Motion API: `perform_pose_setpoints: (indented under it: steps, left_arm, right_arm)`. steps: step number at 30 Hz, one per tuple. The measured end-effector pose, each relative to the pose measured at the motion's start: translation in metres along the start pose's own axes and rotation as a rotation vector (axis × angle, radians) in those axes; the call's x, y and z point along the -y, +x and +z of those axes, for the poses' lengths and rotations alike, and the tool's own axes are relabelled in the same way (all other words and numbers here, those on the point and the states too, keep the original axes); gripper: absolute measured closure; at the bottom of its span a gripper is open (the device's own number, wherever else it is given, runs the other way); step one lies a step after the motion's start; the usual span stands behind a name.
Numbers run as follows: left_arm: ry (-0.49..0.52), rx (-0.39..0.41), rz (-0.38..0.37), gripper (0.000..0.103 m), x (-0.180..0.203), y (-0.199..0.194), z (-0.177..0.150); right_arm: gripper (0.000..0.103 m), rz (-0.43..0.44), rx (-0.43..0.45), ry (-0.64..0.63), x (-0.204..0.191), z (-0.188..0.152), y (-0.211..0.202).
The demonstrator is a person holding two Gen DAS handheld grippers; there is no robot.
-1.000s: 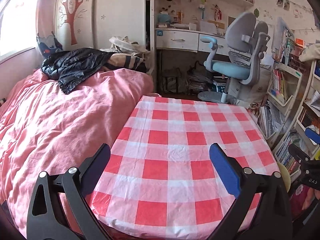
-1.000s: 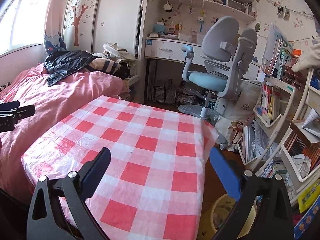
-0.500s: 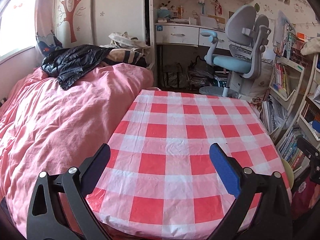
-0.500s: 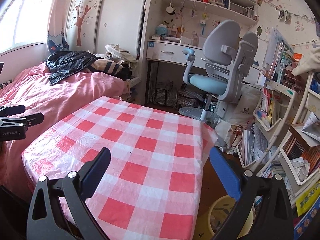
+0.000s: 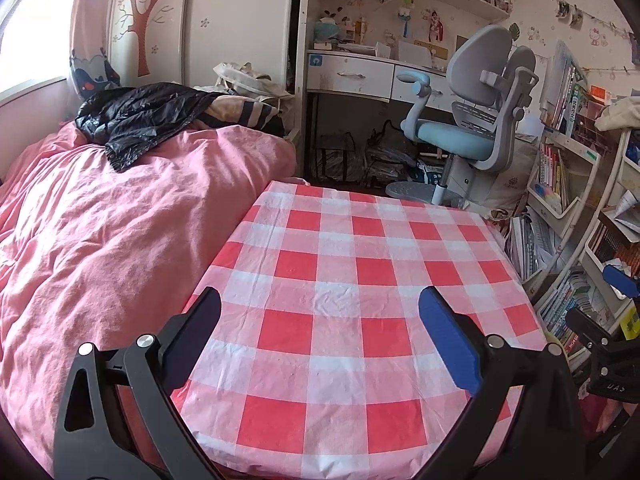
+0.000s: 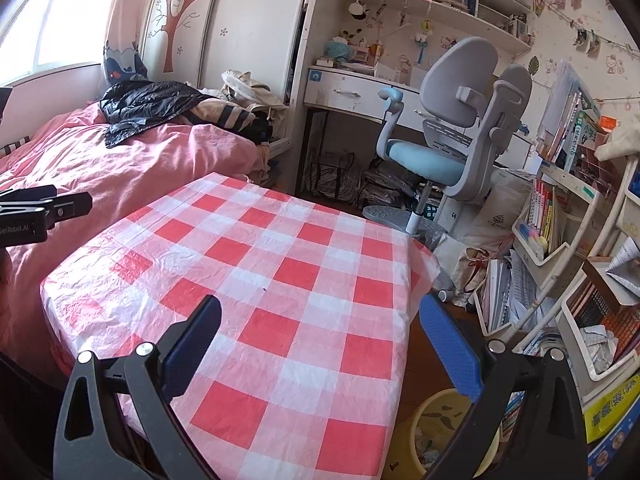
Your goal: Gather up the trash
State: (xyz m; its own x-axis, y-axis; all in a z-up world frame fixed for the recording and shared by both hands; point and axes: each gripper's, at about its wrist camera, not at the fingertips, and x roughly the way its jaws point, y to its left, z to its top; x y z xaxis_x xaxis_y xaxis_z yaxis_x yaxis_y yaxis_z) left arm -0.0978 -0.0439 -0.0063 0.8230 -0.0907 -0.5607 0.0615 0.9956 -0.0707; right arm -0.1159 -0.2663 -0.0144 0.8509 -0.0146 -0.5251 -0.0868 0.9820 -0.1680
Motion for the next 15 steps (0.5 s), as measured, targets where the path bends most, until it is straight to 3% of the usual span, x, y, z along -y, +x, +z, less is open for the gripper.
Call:
perform_pose_setpoints:
  steps: [15]
  left_arm:
    - [0.009, -0.010, -0.006, 0.007, 0.0050, 0.0024, -0.0004]
  right_arm:
    - [0.008, 0.002, -0.002, 0.008, 0.0009, -0.0008, 0.0005]
